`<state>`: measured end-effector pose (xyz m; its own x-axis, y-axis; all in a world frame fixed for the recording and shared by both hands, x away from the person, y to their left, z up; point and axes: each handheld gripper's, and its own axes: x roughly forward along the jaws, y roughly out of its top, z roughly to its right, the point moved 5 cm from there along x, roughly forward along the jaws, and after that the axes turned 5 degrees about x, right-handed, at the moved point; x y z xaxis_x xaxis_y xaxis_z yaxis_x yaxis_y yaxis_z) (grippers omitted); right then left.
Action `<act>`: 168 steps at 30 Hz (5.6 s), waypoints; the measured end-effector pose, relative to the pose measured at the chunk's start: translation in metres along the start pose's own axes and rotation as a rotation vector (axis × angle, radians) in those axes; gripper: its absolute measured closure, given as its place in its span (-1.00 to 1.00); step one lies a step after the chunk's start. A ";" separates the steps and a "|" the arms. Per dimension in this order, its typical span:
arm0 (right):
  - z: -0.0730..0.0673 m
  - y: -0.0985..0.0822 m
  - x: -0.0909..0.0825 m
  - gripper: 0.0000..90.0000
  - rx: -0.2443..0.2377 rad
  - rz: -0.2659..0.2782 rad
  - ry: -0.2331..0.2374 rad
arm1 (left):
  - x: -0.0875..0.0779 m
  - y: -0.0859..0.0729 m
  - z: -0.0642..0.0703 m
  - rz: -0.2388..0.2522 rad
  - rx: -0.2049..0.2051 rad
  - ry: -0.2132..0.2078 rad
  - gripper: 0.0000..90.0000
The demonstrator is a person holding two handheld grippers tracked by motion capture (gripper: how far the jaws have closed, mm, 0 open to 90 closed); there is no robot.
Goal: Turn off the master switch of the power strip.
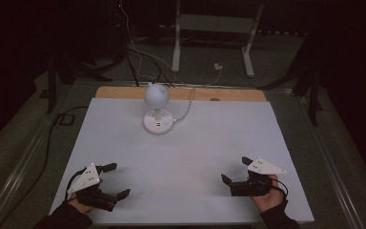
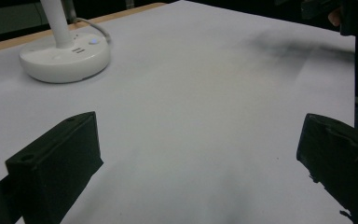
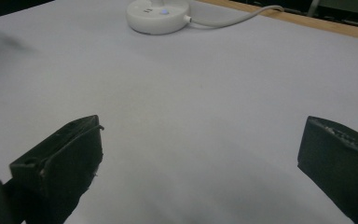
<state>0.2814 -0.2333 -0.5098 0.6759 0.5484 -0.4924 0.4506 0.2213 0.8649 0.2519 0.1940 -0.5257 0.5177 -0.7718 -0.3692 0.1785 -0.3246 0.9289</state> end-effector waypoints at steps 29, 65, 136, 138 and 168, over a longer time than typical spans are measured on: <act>0.001 0.074 0.012 -1.00 -0.037 0.029 0.038 | -0.001 0.001 0.000 0.003 -0.002 -0.002 -0.99; -0.012 0.135 0.072 -1.00 -0.072 0.068 0.127 | -0.002 0.002 0.001 0.007 0.000 -0.012 -0.99; -0.050 0.133 0.224 0.20 -0.028 -0.031 0.137 | -0.004 0.002 0.002 0.019 -0.013 -0.026 -0.99; -0.048 0.133 0.226 0.40 -0.029 -0.030 0.129 | -0.004 0.002 0.002 0.020 -0.015 -0.027 -0.99; -0.045 0.119 0.263 1.00 -0.047 -0.126 -0.010 | -0.004 0.002 0.001 0.023 -0.017 -0.028 -0.99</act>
<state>0.4867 -0.0261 -0.5323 0.6220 0.5056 -0.5979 0.5043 0.3253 0.7999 0.2491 0.1959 -0.5221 0.4981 -0.7939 -0.3486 0.1812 -0.2979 0.9373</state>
